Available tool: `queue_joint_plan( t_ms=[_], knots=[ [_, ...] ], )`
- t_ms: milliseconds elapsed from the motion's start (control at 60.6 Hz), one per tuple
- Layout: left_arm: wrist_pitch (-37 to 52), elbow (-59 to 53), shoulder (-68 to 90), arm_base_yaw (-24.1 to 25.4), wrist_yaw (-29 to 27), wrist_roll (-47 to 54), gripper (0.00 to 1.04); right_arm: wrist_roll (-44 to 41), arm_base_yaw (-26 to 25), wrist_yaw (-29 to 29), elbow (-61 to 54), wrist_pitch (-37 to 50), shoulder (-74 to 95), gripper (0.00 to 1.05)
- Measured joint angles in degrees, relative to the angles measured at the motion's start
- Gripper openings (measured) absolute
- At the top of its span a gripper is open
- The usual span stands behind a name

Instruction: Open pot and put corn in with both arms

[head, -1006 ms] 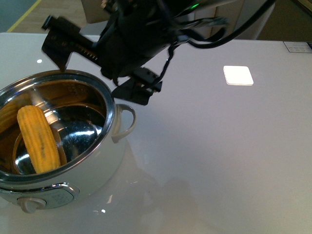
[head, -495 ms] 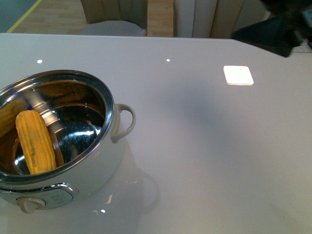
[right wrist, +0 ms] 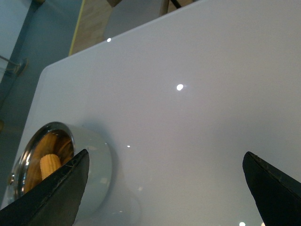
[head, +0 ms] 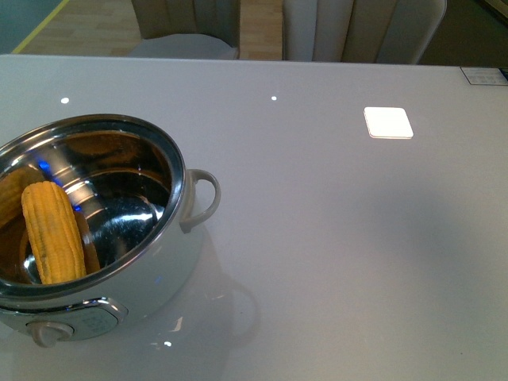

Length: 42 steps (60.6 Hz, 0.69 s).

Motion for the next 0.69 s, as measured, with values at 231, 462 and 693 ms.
queue_joint_plan(
  t_ms=[231,462,693],
  knots=[
    [0.0,0.0,0.0,0.0,0.0,0.0,0.98,-4.26,-5.97,-0.83,-1.11,-1.18,-6.47,0.94],
    [0.0,0.0,0.0,0.0,0.0,0.0,0.98,-16.76,-1.88,17.57,-19.34,35.87,-13.33,0.5],
    [0.0,0.0,0.0,0.0,0.02,0.0,0.98,-17.99,2.95,22.4,-25.7,35.17,-19.85,0.09]
  ],
)
